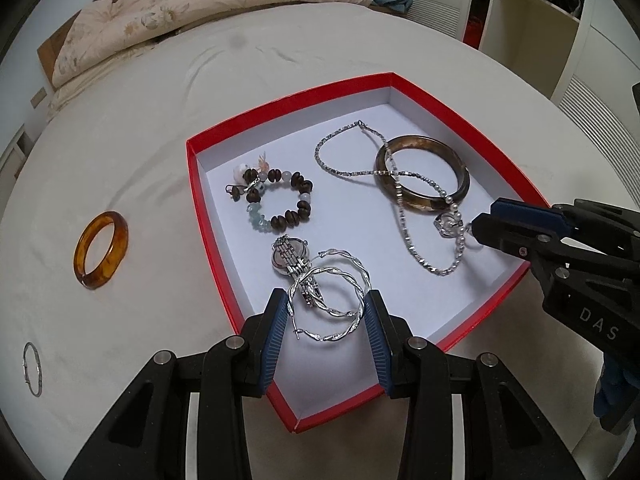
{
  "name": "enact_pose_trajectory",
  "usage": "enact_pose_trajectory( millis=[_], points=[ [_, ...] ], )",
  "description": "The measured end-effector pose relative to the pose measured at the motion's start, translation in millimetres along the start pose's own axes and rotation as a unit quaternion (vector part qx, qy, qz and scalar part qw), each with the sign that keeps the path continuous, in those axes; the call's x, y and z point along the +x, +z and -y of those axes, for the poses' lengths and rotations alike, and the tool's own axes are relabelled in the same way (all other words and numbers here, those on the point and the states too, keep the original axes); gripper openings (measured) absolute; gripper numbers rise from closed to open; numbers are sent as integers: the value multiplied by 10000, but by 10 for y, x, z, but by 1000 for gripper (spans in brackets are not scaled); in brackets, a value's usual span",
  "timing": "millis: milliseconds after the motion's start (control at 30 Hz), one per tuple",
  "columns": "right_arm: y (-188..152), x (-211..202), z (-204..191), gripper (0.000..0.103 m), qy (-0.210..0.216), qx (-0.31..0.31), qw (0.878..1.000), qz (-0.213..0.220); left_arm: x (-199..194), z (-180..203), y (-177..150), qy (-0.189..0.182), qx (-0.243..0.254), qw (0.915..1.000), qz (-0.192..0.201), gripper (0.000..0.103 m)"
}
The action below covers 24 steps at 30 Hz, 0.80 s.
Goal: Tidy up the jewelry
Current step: 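Carry the ring and twisted bangle into the red box and release them, then lift both tools out of the box and move toward the amber and silver bangles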
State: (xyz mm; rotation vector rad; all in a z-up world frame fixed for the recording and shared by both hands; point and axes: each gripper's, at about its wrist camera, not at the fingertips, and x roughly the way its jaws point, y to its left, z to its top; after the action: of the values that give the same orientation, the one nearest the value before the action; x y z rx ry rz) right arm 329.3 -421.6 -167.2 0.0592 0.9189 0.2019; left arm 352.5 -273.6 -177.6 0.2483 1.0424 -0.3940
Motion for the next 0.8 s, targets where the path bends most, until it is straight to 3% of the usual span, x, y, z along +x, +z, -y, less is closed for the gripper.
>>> enact_pose_trajectory(
  millis=[333, 800],
  points=[
    [-34, -233, -1, 24, -123, 69, 9999, 75, -213, 32, -8, 23, -6, 9999, 125, 45],
    [-84, -1012, -281, 26, -145, 27, 9987, 484, -1064, 20, -140, 178, -66, 9977, 646, 52]
  ],
)
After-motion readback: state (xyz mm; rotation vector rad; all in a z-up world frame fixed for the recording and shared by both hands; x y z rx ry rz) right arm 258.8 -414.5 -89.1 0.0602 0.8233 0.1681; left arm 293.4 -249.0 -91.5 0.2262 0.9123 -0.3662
